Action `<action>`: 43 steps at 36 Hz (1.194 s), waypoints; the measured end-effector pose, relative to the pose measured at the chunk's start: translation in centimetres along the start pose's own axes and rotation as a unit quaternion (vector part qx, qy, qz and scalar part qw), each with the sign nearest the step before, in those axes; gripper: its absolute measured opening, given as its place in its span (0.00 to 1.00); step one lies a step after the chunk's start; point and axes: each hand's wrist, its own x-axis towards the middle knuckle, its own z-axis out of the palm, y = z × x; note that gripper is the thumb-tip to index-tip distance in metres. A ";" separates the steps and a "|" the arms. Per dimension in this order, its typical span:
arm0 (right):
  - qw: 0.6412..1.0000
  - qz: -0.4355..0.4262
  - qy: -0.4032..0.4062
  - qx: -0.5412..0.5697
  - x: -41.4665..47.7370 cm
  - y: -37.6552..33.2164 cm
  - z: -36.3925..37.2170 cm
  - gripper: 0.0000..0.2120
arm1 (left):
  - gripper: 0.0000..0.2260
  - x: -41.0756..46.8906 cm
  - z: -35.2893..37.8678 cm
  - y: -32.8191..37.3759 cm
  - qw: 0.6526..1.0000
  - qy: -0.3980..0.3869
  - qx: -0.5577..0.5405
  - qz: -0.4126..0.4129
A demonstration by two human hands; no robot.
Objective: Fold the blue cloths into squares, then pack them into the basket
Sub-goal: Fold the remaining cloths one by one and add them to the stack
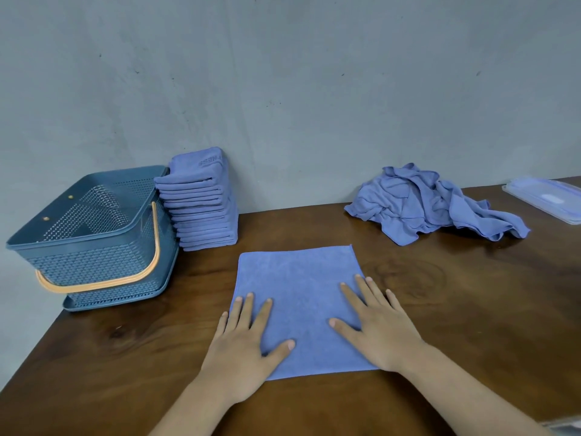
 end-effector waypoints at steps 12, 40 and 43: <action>0.996 -0.041 0.060 -0.057 -0.5 -3.9 -0.1 0.35 | 0.37 2.8 -1.3 1.1 0.999 0.040 -0.020 0.007; 0.983 -0.128 0.127 -0.016 -5.2 -0.4 1.7 0.27 | 0.31 -1.4 1.3 6.7 0.996 0.050 -0.010 0.072; 0.990 -0.120 0.076 0.012 -5.9 0.0 1.8 0.29 | 0.32 -1.6 1.3 6.2 0.992 0.071 -0.022 0.097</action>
